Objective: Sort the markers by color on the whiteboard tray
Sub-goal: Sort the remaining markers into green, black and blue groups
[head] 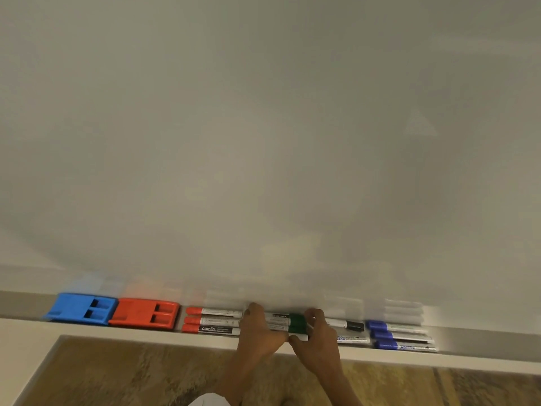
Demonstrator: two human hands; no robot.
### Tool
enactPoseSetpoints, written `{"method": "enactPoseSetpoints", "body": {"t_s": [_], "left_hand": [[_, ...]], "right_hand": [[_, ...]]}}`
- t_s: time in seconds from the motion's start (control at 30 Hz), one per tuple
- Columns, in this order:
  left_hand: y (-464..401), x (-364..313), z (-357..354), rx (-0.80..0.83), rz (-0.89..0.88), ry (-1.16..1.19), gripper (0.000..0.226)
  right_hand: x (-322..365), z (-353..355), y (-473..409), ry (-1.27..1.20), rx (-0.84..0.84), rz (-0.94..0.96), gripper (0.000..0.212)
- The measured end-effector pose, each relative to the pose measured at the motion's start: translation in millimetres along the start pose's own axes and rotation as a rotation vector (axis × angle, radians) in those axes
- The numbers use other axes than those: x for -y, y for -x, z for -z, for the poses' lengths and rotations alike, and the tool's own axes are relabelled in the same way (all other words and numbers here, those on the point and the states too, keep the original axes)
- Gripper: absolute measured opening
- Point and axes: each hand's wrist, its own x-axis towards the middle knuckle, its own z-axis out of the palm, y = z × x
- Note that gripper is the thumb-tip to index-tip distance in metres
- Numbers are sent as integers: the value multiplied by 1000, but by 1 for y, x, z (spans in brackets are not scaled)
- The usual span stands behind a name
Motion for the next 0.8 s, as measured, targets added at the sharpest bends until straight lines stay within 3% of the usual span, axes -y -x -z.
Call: {"method": "enactPoseSetpoints", "body": {"t_s": [0.17, 0.6, 0.8], "left_hand": [[-2, 3, -4, -58, 6, 19, 69], [-11, 13, 3, -358, 84, 320, 18], [-14, 16, 6, -367, 139, 465, 8]], "right_hand": [[3, 2, 1, 70, 19, 33, 54], [-5, -14, 2, 307, 80, 73, 57], [0, -11, 1, 375, 76, 87, 54]]}}
